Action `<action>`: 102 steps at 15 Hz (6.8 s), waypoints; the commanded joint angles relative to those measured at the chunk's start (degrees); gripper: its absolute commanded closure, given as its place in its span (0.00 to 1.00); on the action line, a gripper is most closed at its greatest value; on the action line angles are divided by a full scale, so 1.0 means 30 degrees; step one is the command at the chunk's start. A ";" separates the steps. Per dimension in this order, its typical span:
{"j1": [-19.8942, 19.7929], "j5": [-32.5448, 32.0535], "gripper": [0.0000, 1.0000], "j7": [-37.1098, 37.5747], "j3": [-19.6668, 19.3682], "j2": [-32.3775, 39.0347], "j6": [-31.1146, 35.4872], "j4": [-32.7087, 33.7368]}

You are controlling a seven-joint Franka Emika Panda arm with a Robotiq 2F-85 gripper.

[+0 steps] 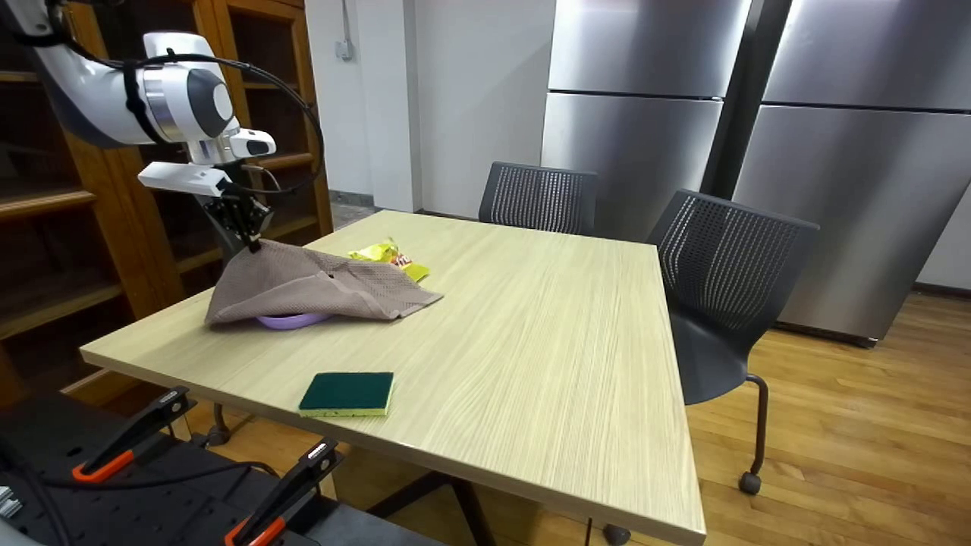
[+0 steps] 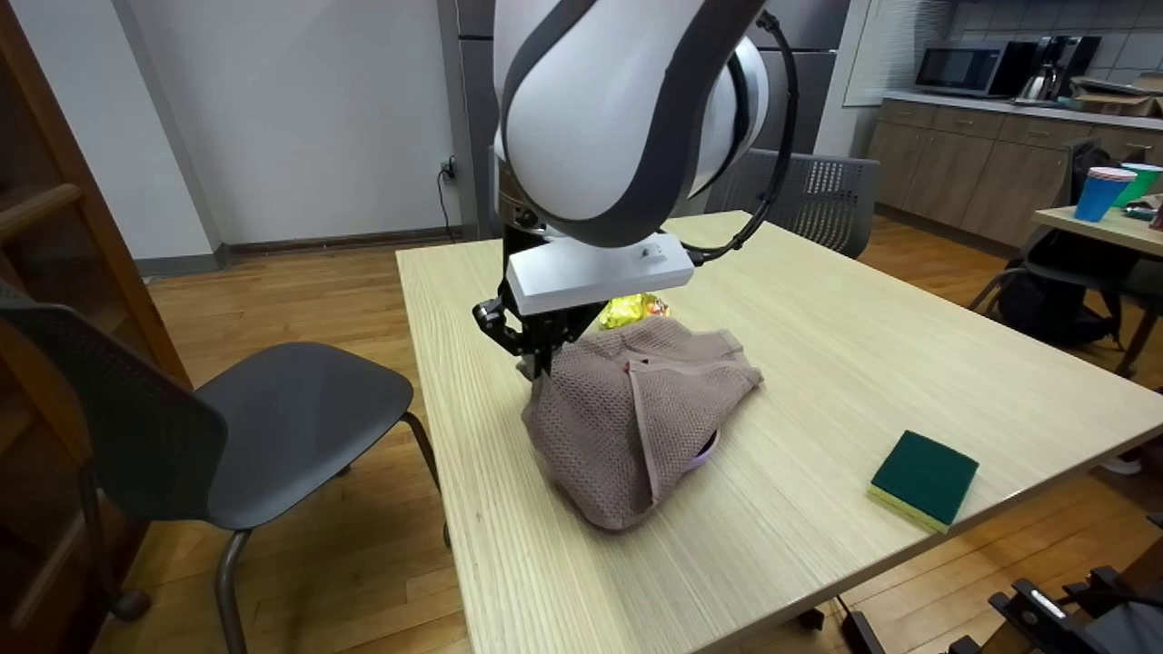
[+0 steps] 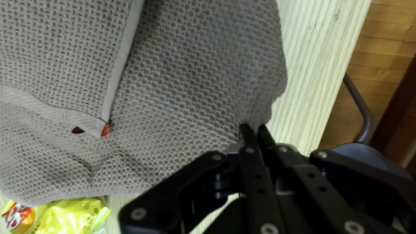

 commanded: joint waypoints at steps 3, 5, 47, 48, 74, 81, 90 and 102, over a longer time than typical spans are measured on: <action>0.0000 -0.0040 0.99 0.0853 0.0045 0.1029 -0.1485 0.1900; -0.0041 -0.0008 0.99 0.0979 0.0022 0.1205 -0.1778 0.2230; -0.3172 0.0144 0.00 0.6548 -0.0568 0.4060 -0.8833 0.6133; -0.3179 0.0154 0.00 0.6596 -0.0541 0.4036 -0.8895 0.6097; -0.3228 0.0965 0.00 1.2087 -0.0381 0.3414 -0.7179 0.4423; -0.3260 0.0944 0.00 1.2463 -0.0391 0.2971 -0.6194 0.3717; -0.3221 0.0959 0.00 1.2489 -0.0476 0.2398 -0.4940 0.2759; -0.3264 0.0918 0.60 1.2397 -0.0462 0.1825 -0.4404 0.1958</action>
